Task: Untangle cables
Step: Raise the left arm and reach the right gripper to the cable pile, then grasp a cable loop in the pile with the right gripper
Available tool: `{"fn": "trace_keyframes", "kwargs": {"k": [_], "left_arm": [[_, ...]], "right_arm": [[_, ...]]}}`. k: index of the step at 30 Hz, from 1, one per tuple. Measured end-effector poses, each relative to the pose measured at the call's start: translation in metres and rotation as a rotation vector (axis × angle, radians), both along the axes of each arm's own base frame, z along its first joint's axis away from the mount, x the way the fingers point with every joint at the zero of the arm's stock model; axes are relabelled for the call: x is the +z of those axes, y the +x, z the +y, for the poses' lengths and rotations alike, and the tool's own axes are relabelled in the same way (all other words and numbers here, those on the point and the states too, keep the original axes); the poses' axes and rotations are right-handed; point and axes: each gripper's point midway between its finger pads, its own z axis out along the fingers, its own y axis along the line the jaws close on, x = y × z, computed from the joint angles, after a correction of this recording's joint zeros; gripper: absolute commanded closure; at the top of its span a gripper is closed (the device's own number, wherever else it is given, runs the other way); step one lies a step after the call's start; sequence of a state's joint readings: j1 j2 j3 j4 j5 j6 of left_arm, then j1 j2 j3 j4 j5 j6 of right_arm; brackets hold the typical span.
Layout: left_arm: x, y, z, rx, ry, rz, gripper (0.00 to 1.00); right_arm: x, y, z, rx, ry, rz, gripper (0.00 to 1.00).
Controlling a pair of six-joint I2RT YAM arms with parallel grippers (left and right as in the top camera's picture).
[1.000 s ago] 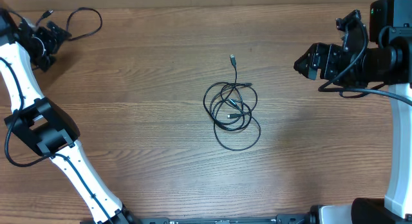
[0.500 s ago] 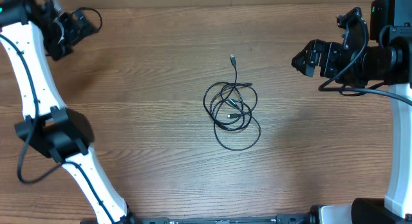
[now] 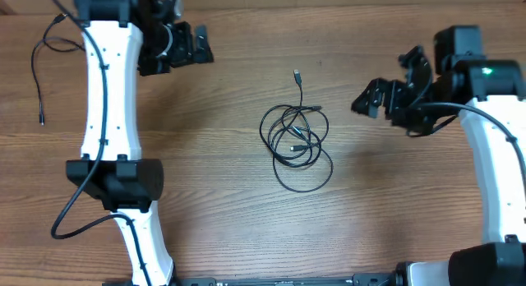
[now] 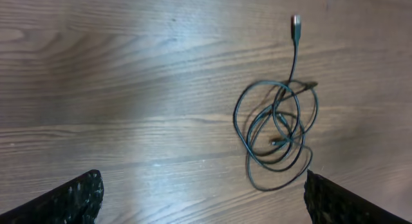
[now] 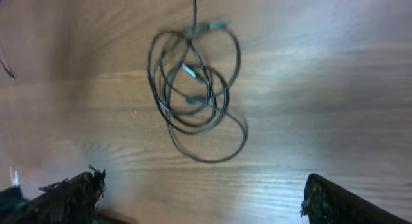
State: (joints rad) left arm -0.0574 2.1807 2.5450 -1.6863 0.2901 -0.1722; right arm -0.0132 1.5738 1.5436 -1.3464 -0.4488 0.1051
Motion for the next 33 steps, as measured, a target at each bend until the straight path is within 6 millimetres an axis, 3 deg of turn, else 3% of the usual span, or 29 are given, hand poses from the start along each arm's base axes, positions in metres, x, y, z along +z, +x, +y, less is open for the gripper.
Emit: {"fn": "trace_keyframes", "kwargs": {"k": [3, 9, 12, 20, 25, 31, 33], "left_arm": [[-0.008, -0.005, -0.011, -0.027, 0.016, 0.028, 0.01], [-0.018, -0.011, -0.026, -0.066, 0.031, 0.061, 0.0], [-0.019, -0.012, -0.025, -0.066, 0.037, 0.063, 0.0], [-0.02, -0.011, -0.023, -0.062, 0.051, 0.063, 0.0], [-0.02, -0.011, -0.022, -0.061, 0.054, 0.063, 0.0], [-0.02, -0.011, -0.022, -0.061, 0.054, 0.063, 0.0], [-0.02, -0.011, -0.022, -0.061, 0.054, 0.063, 0.0]], "right_arm": [[-0.026, 0.005, 0.018, 0.05, 0.027, -0.019, 0.0], [-0.078, -0.003, 0.078, 0.229, 0.038, -0.083, 0.0], [-0.093, -0.009, 0.09, 0.273, -0.007, -0.099, 0.0], [-0.11, 0.0, 0.089, 0.292, -0.148, -0.156, 0.01], [-0.137, 0.003, 0.087, 0.298, -0.179, -0.099, 0.02], [-0.167, 0.001, 0.085, 0.313, -0.201, -0.025, 0.29], [-0.172, 0.0, 0.085, 0.314, -0.203, -0.01, 0.31]]}}
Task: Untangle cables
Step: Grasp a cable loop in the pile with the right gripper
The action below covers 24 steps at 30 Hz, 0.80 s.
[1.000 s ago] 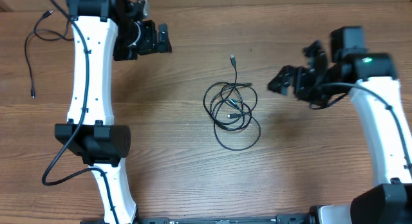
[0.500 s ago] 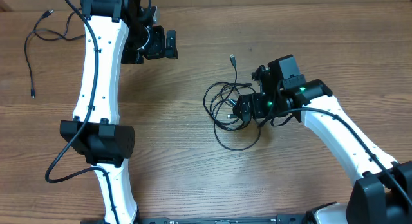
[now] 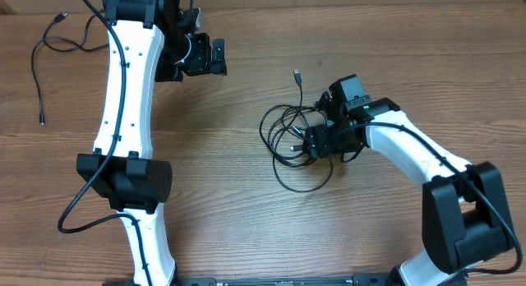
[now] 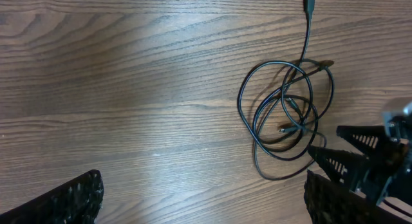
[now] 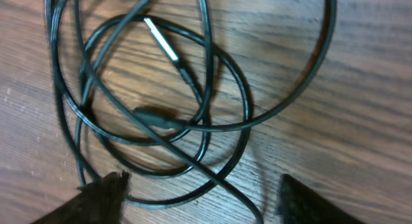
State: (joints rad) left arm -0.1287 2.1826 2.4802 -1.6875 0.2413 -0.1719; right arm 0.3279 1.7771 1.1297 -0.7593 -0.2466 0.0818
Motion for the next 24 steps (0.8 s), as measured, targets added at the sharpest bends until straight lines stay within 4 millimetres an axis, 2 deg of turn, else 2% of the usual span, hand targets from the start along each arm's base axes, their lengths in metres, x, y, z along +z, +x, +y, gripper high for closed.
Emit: {"fn": "trace_keyframes", "kwargs": {"k": [9, 11, 24], "left_arm": [[0.0, 0.0001, 0.0, 0.0, 0.0, 0.0, 0.0], [0.0, 0.0001, 0.0, 0.0, 0.0, 0.0, 0.0], [0.0, 0.0001, 0.0, 0.0, 0.0, 0.0, 0.0]], "right_arm": [[-0.0032, -0.0002, -0.002, 0.001, -0.014, 0.003, 0.29], [-0.0034, 0.0013, -0.0033, -0.001, -0.022, -0.003, 0.25], [-0.0097, 0.0008, -0.0075, -0.005, -0.047, -0.002, 0.27]]}}
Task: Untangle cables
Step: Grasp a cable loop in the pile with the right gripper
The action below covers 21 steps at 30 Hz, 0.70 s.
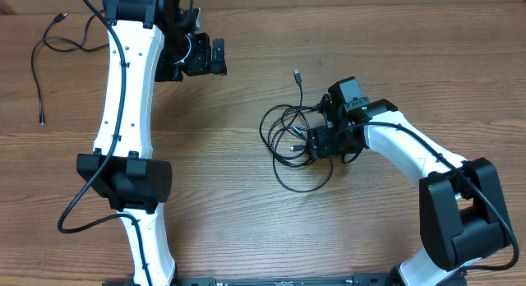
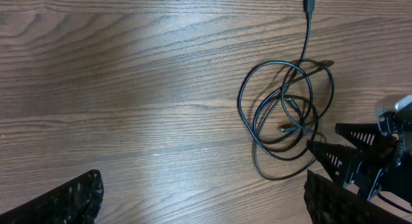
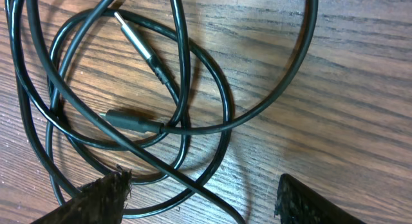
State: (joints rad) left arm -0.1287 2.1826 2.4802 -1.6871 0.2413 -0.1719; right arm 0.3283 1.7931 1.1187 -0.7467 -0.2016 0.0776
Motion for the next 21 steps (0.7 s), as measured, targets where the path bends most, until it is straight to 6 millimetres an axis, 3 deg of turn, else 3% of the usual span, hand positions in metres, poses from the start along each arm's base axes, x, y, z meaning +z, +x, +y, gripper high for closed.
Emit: {"fn": "trace_keyframes", "kwargs": {"k": [8, 21], "left_arm": [[0.0, 0.0, 0.0, 0.0, 0.0, 0.0, 0.0], [0.0, 0.0, 0.0, 0.0, 0.0, 0.0, 0.0]], "right_arm": [[-0.012, -0.01, -0.003, 0.0, -0.003, 0.019, 0.37], [-0.011, -0.008, 0.001, 0.004, 0.02, 0.013, 0.69]]}}
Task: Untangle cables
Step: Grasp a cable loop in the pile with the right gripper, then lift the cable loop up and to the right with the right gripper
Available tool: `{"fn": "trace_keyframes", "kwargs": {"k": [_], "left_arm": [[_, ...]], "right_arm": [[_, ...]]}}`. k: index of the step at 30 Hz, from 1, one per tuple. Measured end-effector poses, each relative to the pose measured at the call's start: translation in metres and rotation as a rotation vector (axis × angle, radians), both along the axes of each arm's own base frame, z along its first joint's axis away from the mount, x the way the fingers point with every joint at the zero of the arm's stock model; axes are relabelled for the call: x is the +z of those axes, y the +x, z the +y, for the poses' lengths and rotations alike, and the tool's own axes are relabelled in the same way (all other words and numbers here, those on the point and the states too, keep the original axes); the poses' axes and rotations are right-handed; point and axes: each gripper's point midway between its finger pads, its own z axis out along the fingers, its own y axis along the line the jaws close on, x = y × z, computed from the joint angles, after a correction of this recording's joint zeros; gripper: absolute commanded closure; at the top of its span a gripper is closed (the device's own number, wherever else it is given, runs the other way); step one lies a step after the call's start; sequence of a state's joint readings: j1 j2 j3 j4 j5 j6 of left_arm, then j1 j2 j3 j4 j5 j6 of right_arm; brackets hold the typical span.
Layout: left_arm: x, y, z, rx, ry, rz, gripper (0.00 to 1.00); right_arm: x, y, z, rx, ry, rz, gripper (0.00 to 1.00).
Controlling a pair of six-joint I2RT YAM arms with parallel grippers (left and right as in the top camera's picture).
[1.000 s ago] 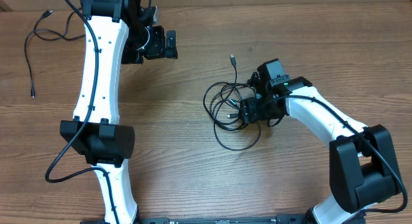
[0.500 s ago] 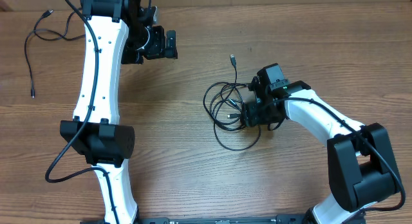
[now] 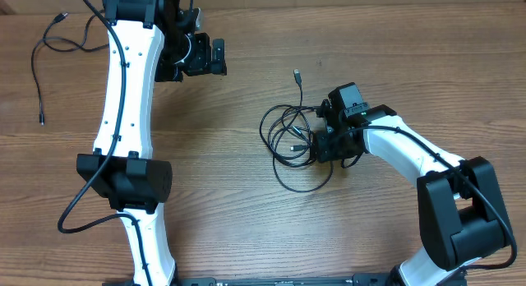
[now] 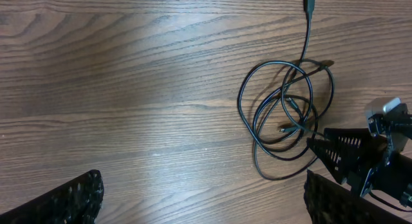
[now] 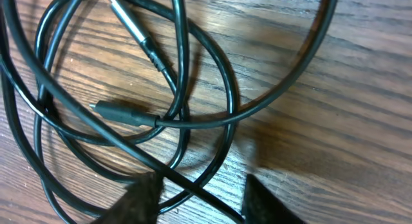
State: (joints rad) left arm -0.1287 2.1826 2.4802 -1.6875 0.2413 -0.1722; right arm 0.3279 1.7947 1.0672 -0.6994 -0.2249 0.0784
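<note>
A black cable (image 3: 294,142) lies coiled in a tangle at the table's middle, with one plug end (image 3: 297,74) trailing toward the back. The tangle (image 4: 286,118) also shows in the left wrist view. My right gripper (image 3: 320,145) is down at the tangle's right edge. In its own view the right gripper (image 5: 203,188) has its fingers (image 5: 138,198) either side of a crossing strand (image 5: 193,185), still with a gap. A plug (image 5: 119,113) lies inside the loops. My left gripper (image 3: 215,56) hangs high at the back left; in its own view the left gripper (image 4: 203,182) is wide open and holds nothing.
A second thin black cable (image 3: 39,60) lies loose at the table's back left corner. The left arm's white links (image 3: 119,97) stand along the left side. The wooden table (image 3: 246,228) is bare wood in front of the tangle.
My right gripper's fingers have drawn closer together around a strand at the tangle's right edge. The cable and the left arm have not moved.
At first both grippers were open and away from the tangle, the right one at the far right. Then my right gripper was down at the tangle's right side, wide open, and the left had shifted slightly rightward. Now the right fingers stand narrower around a strand.
</note>
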Motion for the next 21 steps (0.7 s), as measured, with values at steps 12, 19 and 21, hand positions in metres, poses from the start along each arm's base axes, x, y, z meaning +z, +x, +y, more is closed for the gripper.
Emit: {"fn": "trace_keyframes", "kwargs": {"k": [12, 19, 21], "left_arm": [[0.0, 0.0, 0.0, 0.0, 0.0, 0.0, 0.0], [0.0, 0.0, 0.0, 0.0, 0.0, 0.0, 0.0], [0.0, 0.0, 0.0, 0.0, 0.0, 0.0, 0.0]], "right_arm": [[0.001, -0.005, 0.005, 0.007, 0.031, 0.022, 0.96], [0.021, -0.012, 0.017, 0.006, 0.097, 0.093, 0.96], [0.035, -0.009, 0.022, 0.007, 0.121, 0.1, 0.96]]}}
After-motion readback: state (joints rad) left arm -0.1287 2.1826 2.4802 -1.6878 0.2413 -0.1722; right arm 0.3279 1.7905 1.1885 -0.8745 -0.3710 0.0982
